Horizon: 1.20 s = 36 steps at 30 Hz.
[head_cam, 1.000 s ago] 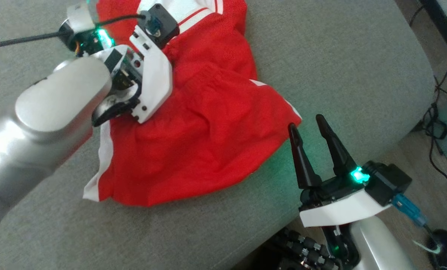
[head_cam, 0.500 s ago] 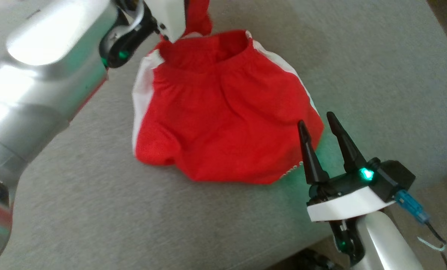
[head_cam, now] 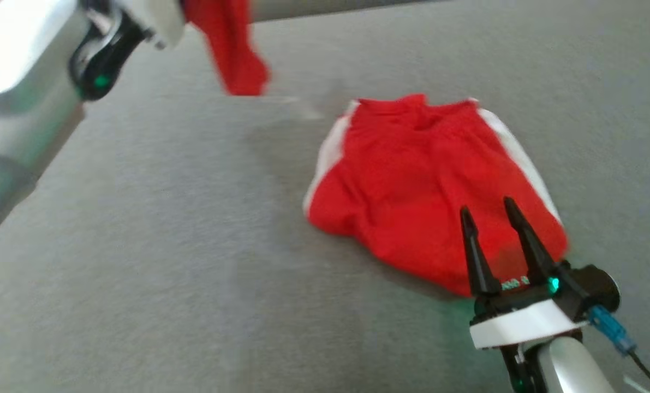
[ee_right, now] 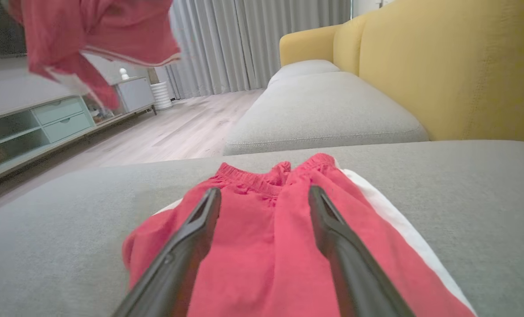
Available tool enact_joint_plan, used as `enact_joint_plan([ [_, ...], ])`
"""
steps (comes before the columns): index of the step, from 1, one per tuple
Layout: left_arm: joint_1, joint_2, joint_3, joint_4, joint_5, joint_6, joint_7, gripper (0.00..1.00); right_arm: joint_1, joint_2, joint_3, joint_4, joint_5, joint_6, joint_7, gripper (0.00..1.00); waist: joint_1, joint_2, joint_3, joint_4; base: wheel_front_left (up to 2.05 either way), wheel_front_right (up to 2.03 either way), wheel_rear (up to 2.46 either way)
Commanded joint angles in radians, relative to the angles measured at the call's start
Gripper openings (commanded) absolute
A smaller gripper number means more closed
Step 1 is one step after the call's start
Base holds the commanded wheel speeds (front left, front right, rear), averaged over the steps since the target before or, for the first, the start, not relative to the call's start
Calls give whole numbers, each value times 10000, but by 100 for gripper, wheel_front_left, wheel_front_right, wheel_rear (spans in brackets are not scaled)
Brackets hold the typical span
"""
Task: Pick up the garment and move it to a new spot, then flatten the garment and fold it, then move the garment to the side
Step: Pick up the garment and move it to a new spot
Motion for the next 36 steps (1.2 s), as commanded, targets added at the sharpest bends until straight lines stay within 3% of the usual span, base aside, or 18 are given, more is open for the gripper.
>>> enact_joint_plan([
  [1,-312,550,323,68,-27,18,-235,0,-25,-33,177,-313,-116,73,-26,100,3,0,-626,1271,0,0,0],
  [7,485,1209,274,780,155,17,-985,0,109,-33,127,-338,-377,73,-26,100,3,0,-701,2508,0,0,0],
  [12,1356,1343,282,1583,151,45,-1219,0,131,-33,50,-384,-600,73,-26,100,3,0,-533,3317,0,0,0],
  [19,2508,1012,597,2539,-189,226,-1370,0,92,-139,59,-352,-930,73,-26,100,3,0,-133,3898,0,0,0],
  [25,4069,263,1602,3232,-230,301,-1410,0,-269,-362,267,-428,-996,73,-26,100,3,0,396,3798,0,0,0],
  [26,4277,168,1871,3277,-158,309,-1411,26,-316,-367,285,-418,-993,73,-26,100,3,0,431,3731,0,0,0],
  [27,4470,87,2170,3320,-64,362,-1411,84,-352,-363,296,-409,-984,73,-26,100,3,0,438,3650,0,0,0],
  [28,4650,25,2470,3345,64,435,-1412,100,-374,-350,295,-411,-964,73,-26,100,3,0,433,3558,0,0,0],
  [32,5234,91,3979,2959,924,952,-1412,100,-432,-261,237,-486,-875,73,-26,100,3,0,228,3098,0,0,0],
  [36,6165,375,5937,1422,2424,1734,-1413,100,-371,-150,59,-587,-773,73,-26,100,3,0,-281,2606,0,0,0],
])
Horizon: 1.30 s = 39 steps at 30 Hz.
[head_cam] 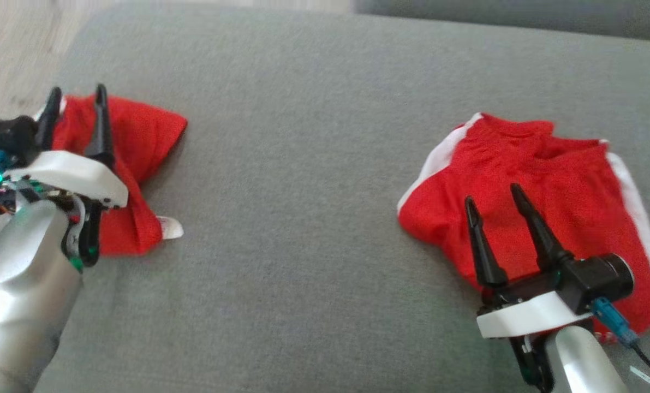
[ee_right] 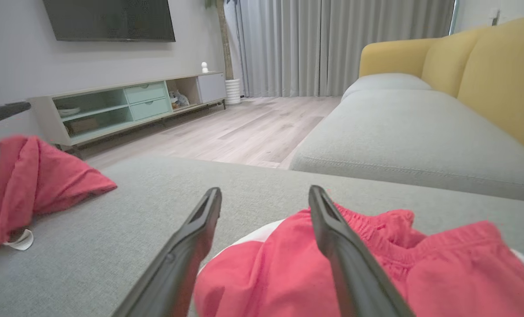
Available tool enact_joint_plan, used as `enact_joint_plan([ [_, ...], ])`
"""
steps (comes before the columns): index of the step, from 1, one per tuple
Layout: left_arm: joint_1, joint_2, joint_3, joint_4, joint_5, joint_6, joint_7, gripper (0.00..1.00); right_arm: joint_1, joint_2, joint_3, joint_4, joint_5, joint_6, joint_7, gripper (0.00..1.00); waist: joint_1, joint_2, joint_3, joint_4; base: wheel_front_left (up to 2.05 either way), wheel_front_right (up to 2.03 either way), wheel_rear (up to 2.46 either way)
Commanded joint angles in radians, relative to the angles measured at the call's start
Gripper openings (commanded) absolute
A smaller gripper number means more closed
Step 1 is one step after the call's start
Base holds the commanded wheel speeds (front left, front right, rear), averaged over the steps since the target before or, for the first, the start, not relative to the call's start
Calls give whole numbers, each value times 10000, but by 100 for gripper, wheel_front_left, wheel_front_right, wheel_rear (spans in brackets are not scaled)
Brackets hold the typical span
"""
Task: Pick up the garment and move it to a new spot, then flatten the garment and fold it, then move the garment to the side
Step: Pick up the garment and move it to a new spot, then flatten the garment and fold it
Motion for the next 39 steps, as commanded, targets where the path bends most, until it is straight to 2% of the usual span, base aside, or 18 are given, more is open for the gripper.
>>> enact_joint_plan([
  [1,321,612,1224,-999,733,435,-123,100,-130,105,118,-399,89,73,-26,100,-2,0,-562,-493,0,0,0],
  [4,1751,481,2573,-2701,1915,1028,-123,100,67,156,-129,-388,167,73,-26,100,-2,0,-1072,-874,0,0,0],
  [7,3287,97,3543,-4278,2954,1481,-123,100,337,182,-359,-252,217,73,-26,100,-2,0,-1616,-1244,0,0,0],
  [13,6038,-966,4577,-6549,4755,2129,-123,100,869,195,-376,142,338,73,-26,100,-2,0,-2341,-1906,0,0,0],
  [16,7291,-1721,5049,-7404,5507,2343,-123,100,1090,196,-151,367,132,73,-26,100,-2,0,-2554,-2164,0,0,0],
  [21,8915,-2597,5221,-8148,7115,2123,-123,100,1516,197,-69,544,-71,73,-26,100,-2,0,-2837,-2262,0,0,0],
  [23,9294,-2676,5096,-8096,7812,1936,-124,100,1677,197,-158,506,-24,73,-26,100,-2,0,-2926,-2239,0,0,0],
  [30,9764,-3201,5169,-7909,8391,1550,-124,100,1999,198,-215,454,-112,73,-26,100,-2,0,-3087,-2080,0,0,0],
  [39,9879,-3456,5547,-7696,8729,1156,-124,100,2093,198,-320,497,109,73,-26,100,-2,0,-3161,-1949,0,0,0],
])
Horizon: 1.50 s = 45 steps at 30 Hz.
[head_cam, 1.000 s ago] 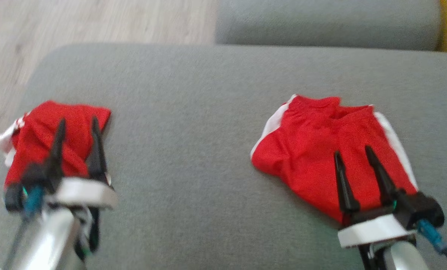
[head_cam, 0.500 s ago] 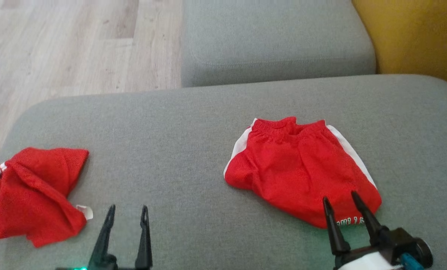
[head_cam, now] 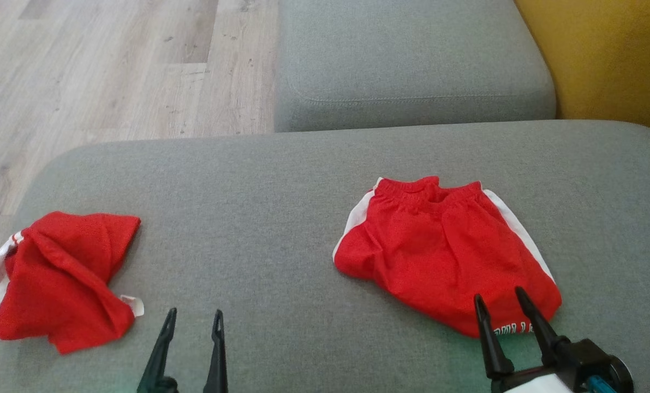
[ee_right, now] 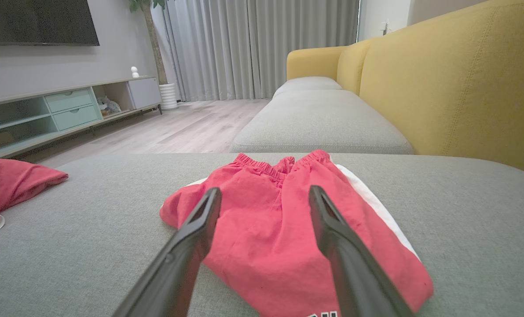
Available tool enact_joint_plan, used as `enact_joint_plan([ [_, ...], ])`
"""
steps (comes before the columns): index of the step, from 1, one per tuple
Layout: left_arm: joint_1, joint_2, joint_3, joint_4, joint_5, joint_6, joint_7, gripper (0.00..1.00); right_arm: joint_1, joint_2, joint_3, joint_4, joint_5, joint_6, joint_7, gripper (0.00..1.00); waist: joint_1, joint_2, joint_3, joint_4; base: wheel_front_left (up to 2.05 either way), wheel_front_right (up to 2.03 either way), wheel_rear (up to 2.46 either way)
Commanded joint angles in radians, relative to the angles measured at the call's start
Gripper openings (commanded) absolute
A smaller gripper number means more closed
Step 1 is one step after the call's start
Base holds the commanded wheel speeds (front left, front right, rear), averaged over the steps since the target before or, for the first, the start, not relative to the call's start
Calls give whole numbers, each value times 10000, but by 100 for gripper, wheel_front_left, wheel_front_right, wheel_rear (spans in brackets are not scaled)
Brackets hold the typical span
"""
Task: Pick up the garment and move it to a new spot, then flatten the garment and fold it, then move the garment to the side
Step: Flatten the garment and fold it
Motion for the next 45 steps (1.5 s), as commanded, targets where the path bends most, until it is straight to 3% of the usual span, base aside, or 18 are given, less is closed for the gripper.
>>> enact_joint_plan([
  [1,-339,-130,400,-270,99,-65,-66,100,-267,-53,174,-300,63,73,-36,100,1,0,-7,9,0,0,0],
  [14,-296,-380,467,-30,390,-285,-66,100,-251,-53,243,-241,90,73,-36,100,1,0,39,-16,0,0,0],
  [23,-432,-492,324,217,236,-530,-66,100,-382,-53,351,-323,-53,73,-36,100,1,0,244,-582,0,0,0],
  [29,-1096,-490,72,520,371,-948,-66,100,-585,-53,534,-495,-101,73,-36,100,1,0,609,-1376,0,0,0],
  [34,-2876,-307,38,1017,-3,-1893,50,100,-809,-53,657,-714,-130,73,-36,100,1,0,1117,-2261,0,0,0],
  [39,-5516,-281,-373,1060,-1395,-2624,1973,100,-1082,-53,630,-890,-73,73,-36,100,1,0,1910,-2974,0,0,0],
  [45,-8752,299,-2368,1269,-4418,-2700,6038,100,-1596,-53,645,-1056,356,73,-36,100,1,0,2838,-3665,0,0,0],
])
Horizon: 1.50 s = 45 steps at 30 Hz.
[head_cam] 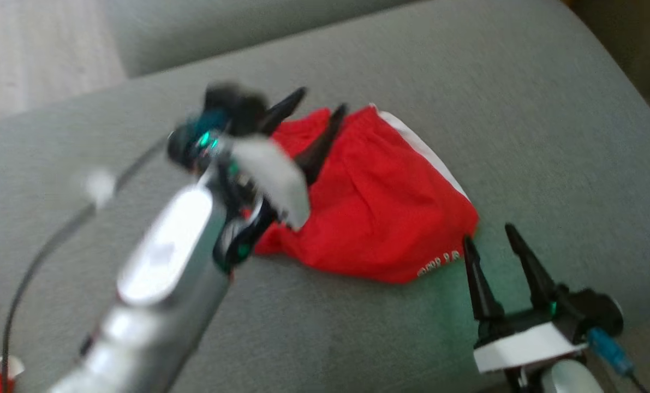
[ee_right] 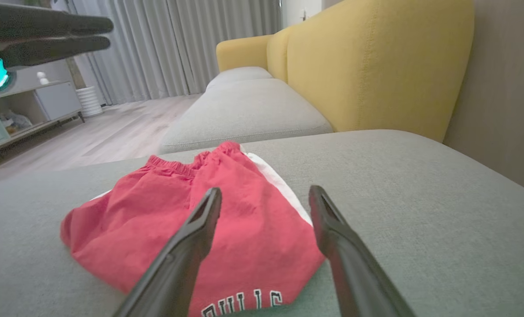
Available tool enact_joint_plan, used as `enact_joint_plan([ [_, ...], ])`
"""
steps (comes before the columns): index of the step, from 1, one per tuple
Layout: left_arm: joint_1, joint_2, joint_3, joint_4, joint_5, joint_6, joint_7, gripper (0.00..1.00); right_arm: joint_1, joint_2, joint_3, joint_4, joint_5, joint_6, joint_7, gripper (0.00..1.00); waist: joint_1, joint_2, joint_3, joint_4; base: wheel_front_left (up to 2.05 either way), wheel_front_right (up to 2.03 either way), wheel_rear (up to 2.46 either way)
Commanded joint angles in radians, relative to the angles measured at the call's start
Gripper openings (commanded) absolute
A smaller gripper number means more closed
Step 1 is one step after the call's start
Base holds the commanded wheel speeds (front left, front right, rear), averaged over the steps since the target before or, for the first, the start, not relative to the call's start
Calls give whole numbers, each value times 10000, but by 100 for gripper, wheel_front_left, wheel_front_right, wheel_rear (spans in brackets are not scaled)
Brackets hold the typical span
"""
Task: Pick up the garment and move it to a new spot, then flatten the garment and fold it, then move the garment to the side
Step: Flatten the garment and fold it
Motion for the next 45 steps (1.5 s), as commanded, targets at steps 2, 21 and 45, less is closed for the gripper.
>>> enact_joint_plan([
  [2,-1316,578,-252,55,-1064,-54,1447,100,-526,-53,281,-406,147,73,-36,100,-3,0,820,-717,0,0,0],
  [21,-5079,355,-1157,4568,-2720,122,4193,100,-1313,-53,1329,-387,1117,73,-36,100,-3,0,2410,-2531,0,0,0],
  [45,-6080,-286,-1783,4130,-4260,-55,1548,0,-1142,-53,1268,-75,883,73,-36,100,-3,0,1408,-2046,0,0,0],
])
